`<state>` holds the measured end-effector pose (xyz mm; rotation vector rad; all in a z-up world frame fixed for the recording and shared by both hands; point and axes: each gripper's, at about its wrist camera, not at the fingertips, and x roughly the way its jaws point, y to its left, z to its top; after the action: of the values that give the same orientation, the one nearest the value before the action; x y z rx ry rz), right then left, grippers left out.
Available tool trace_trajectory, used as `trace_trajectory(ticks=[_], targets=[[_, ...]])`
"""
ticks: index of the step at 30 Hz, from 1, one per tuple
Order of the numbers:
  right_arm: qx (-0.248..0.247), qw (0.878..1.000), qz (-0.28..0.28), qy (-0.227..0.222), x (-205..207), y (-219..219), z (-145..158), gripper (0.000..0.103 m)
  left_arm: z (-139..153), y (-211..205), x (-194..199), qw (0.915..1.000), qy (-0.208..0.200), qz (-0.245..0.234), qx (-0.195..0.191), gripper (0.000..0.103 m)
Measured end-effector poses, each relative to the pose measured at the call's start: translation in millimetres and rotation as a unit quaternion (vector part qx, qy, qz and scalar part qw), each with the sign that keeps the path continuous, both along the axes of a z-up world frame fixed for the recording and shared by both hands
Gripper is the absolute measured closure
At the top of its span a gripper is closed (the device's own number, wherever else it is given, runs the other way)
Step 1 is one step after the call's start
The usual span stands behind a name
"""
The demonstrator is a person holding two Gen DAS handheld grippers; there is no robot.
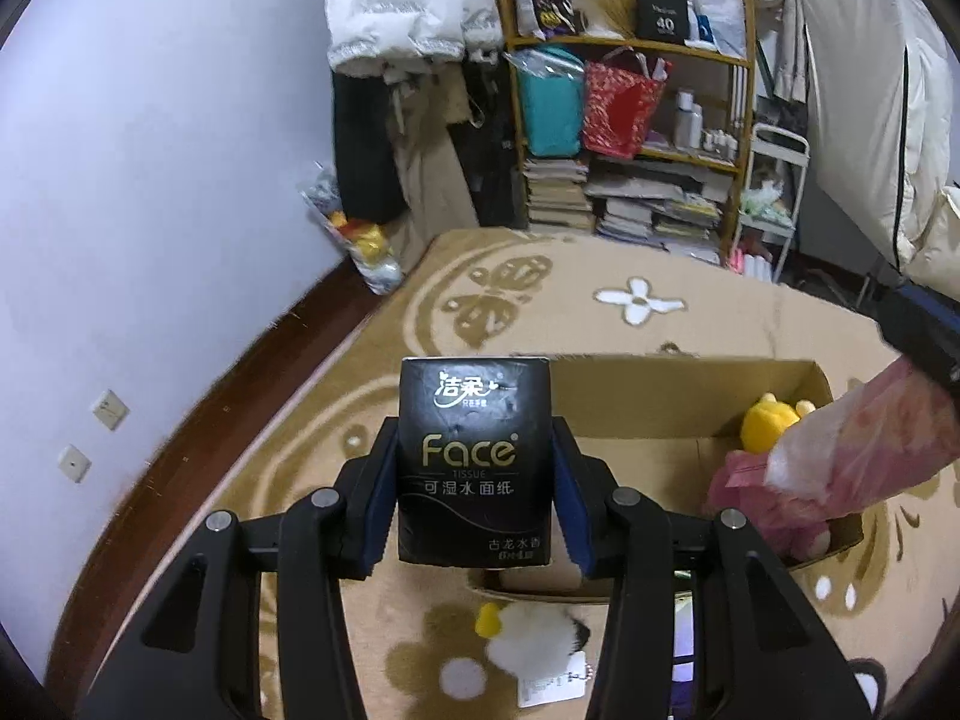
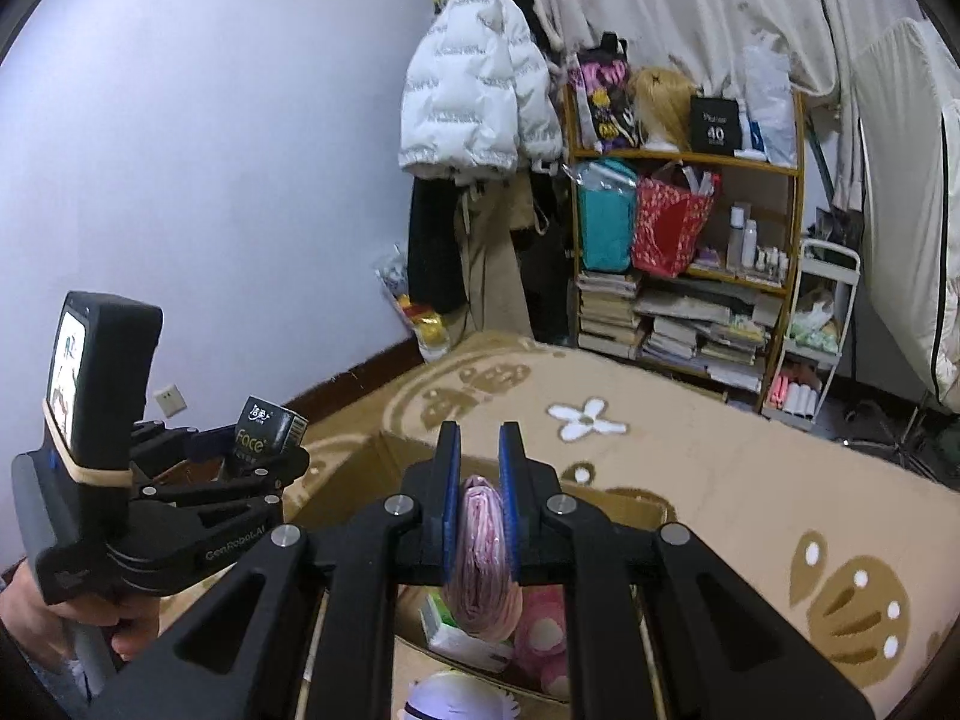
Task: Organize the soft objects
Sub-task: 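Carry the black tissue pack and pink umbrella into the box and release both, then withdraw both tools from the box toward the pompom and purple doll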
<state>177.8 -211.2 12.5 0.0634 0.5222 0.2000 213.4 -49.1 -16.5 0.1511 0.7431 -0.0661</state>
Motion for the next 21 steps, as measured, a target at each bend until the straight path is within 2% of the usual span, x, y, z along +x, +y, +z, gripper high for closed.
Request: trace_trajectory(ticks=[7,11,14,16,18,20,21], targets=[[0.007,0.999,-0.006,0.04,16.1,-2.7,-32.2,0.09,-19.4,-11.4,9.3,0.9998,0.015,-0.014,-0.007,0.058],[0.015,0.999,-0.007,0.048,18.7,-4.0,-40.2,0.09,-26.8,-15.5,10.9,0.9995,0.024,-0.015,-0.016,0.058],[0.02,0.998,-0.01,0.05,19.3,-4.5,-40.2,0.088,-33.5,-20.0,11.0,0.9996,0.027,-0.013,-0.004,0.054],[0.02,0.998,-0.016,0.051,18.8,-6.2,-39.5,0.078,-35.5,-20.3,11.2,0.9997,0.024,-0.001,0.007,0.036],[0.023,0.998,-0.02,0.052,17.9,-9.4,-38.3,0.052,-35.9,-17.4,10.3,0.9997,0.018,0.01,0.014,0.03],[0.026,0.998,-0.028,0.05,15.7,-13.1,-36.7,0.038,-36.0,-16.1,9.7,0.9996,0.017,0.014,0.016,0.022],[0.027,0.998,-0.03,0.05,15.3,-14.3,-36.3,0.034,-35.8,-15.8,9.2,0.9995,0.019,0.017,0.02,0.014]])
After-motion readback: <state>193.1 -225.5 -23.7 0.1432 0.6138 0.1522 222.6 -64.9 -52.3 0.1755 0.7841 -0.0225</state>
